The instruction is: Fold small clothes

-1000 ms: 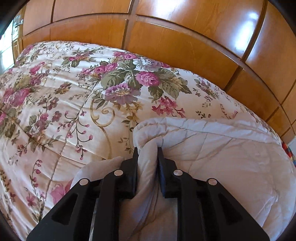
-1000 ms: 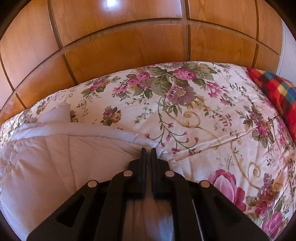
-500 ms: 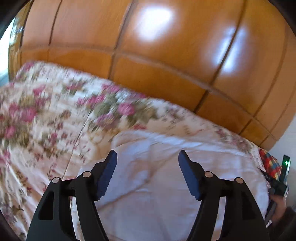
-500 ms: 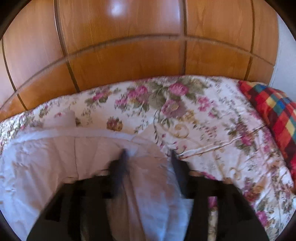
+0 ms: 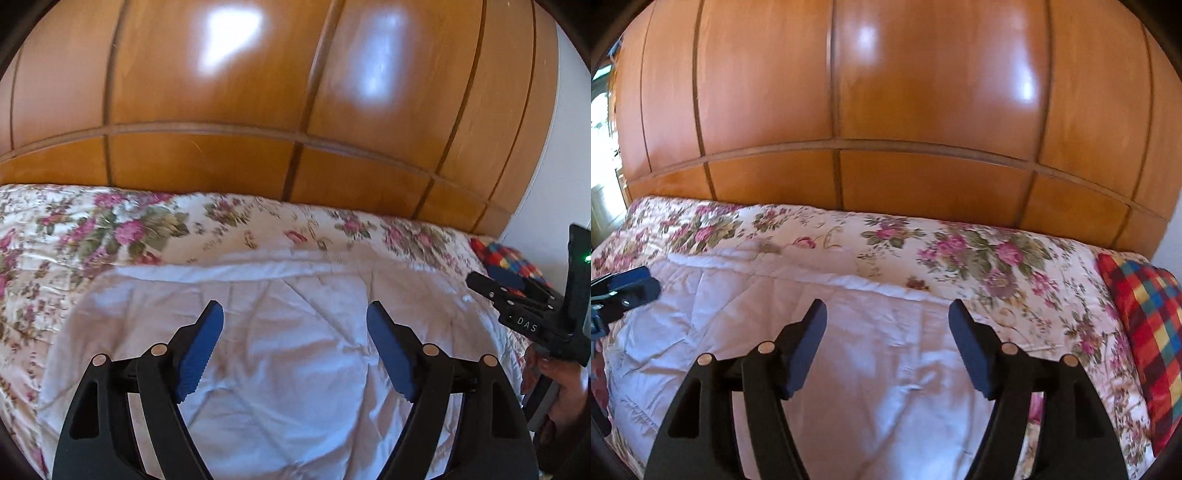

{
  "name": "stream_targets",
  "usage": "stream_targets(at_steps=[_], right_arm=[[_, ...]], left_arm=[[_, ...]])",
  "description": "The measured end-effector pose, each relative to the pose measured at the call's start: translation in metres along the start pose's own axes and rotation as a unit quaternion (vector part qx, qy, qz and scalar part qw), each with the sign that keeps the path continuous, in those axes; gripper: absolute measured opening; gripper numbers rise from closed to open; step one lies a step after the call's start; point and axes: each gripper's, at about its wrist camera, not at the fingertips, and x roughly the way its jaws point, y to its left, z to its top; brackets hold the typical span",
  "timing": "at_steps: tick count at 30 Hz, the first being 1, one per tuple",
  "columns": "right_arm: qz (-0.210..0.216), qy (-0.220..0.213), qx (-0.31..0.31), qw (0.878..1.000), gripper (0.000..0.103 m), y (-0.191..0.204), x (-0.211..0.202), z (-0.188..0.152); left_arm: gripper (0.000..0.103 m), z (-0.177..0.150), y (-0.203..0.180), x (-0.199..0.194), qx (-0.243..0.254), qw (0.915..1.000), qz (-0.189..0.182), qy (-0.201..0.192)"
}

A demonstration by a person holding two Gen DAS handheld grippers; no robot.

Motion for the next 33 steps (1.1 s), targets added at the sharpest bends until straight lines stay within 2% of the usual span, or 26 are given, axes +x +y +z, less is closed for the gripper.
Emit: stream_targets(at_steps=[7, 10, 16, 19, 23, 25, 27, 30, 33], right_arm=[[0.009, 0.05, 0.015, 0.999, 0.07, 0.004, 0.054, -0.01], [0.023, 0.07, 0.044, 0.996, 0.073, -0.005, 0.076, -0.018], [0.033, 0.074, 0.068, 0.994, 0.075, -0.015, 0.104, -0.02], [0.029, 0.072, 0.066, 0.995, 0.075, -0.013, 0.107, -0.021], [0.037, 0.075, 0.076, 0.994, 0.076, -0.018, 0.09, -0.021], [0.048, 0.061, 0.099, 0.992, 0.077, -0.024, 0.061, -0.022], [0.052, 0.042, 0.115, 0.991, 0.083, -0.029, 0.031, -0.027], [0.032, 0.014, 0.138, 0.99, 0.086, -0.042, -0.014, -0.045], [0.005, 0.024, 0.169, 0.985, 0.086, -0.058, -0.04, -0.073]], left_arm=[[0.079, -0.004, 0.006, 0.054, 0.015, 0.9967, 0.058, 0.056], [0.083, -0.008, 0.021, 0.07, -0.006, 0.9969, 0.052, 0.059], [0.087, -0.013, 0.037, 0.094, -0.021, 0.9983, 0.023, 0.049], [0.087, -0.016, 0.039, 0.095, -0.024, 0.9985, 0.021, 0.044], [0.087, -0.018, 0.038, 0.081, -0.021, 0.9987, 0.013, 0.045], [0.088, -0.021, 0.035, 0.064, -0.024, 0.9988, 0.013, 0.042], [0.088, -0.027, 0.035, 0.042, -0.031, 0.999, 0.004, 0.031], [0.089, -0.041, 0.038, 0.009, -0.056, 0.9982, -0.016, 0.01], [0.089, -0.06, 0.037, -0.013, -0.079, 0.9966, -0.025, -0.004]])
